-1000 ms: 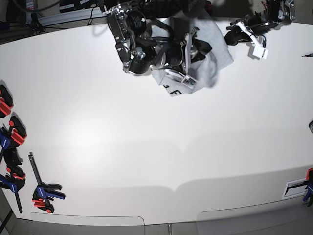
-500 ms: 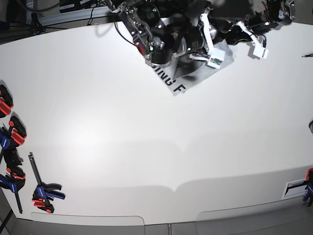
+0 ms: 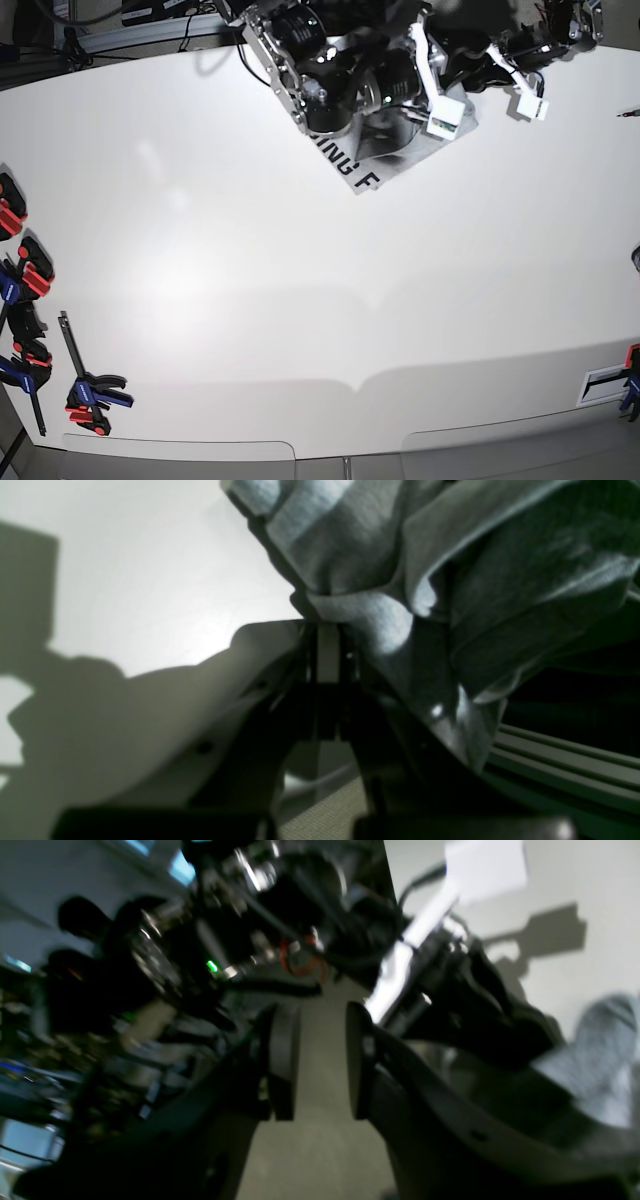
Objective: Fold the T-shirt properly
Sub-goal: 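Grasp the folded shirt with both grippers and lift it up, then fold the lifted shirt over onto itself with the right gripper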
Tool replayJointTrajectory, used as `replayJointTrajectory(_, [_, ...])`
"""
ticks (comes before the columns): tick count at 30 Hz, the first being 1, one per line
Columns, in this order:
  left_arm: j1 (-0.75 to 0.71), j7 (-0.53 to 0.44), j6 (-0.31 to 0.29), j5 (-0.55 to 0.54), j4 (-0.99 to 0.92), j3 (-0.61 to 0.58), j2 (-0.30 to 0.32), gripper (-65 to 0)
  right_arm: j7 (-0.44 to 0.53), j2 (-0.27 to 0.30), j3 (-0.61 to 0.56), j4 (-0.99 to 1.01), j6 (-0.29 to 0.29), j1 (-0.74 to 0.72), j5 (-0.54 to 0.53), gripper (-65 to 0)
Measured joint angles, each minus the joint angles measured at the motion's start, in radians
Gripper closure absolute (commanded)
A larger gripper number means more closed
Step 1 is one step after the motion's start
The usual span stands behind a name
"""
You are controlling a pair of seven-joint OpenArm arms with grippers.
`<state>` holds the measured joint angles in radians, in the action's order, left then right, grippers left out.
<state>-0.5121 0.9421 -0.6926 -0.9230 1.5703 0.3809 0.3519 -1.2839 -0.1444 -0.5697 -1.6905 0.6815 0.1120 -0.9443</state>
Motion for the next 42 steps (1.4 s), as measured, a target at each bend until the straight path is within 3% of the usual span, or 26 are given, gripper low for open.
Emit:
replayJointTrajectory(3, [0.000,0.000,0.000,0.000,0.000,0.000,0.000,0.0,-0.001,0.001,0.050,-0.063,0.000,0.001,0.038,-19.7])
replayJointTrajectory(10, [0.000,0.000,0.000,0.000,0.000,0.000,0.000,0.0,0.001,-0.003,0.223,-0.261,0.005,0.031,0.032,-19.8])
replayJointTrajectory(13, [0.000,0.000,0.000,0.000,0.000,0.000,0.000,0.0,-0.029,-0.003,0.313,-0.309,0.006,0.095,0.033,-20.9])
replayJointTrajectory(19, [0.000,0.000,0.000,0.000,0.000,0.000,0.000,0.0,-0.031,0.021,0.442,-0.385,0.008,0.249,0.030,-31.9])
replayJointTrajectory(26, [0.000,0.000,0.000,0.000,0.000,0.000,0.000,0.0,-0.034,0.050,0.470,-0.473,0.008,0.459,0.003,-32.1])
replayJointTrajectory(29, [0.000,0.000,0.000,0.000,0.000,0.000,0.000,0.0,-0.026,0.047,0.468,-0.482,0.008,0.470,0.068,-32.1])
replayJointTrajectory(34, [0.000,0.000,0.000,0.000,0.000,0.000,0.000,0.0,0.021,0.048,0.469,-0.483,-0.017,0.469,0.288,-32.1])
replayJointTrajectory(38, [0.000,0.000,0.000,0.000,0.000,0.000,0.000,0.0,0.088,0.047,0.469,-0.483,-0.035,0.466,0.311,-32.1])
replayJointTrajectory(42, [0.001,0.000,0.000,0.000,0.000,0.000,0.000,0.0,0.125,0.047,0.467,-0.483,-0.062,0.464,0.407,-32.1])
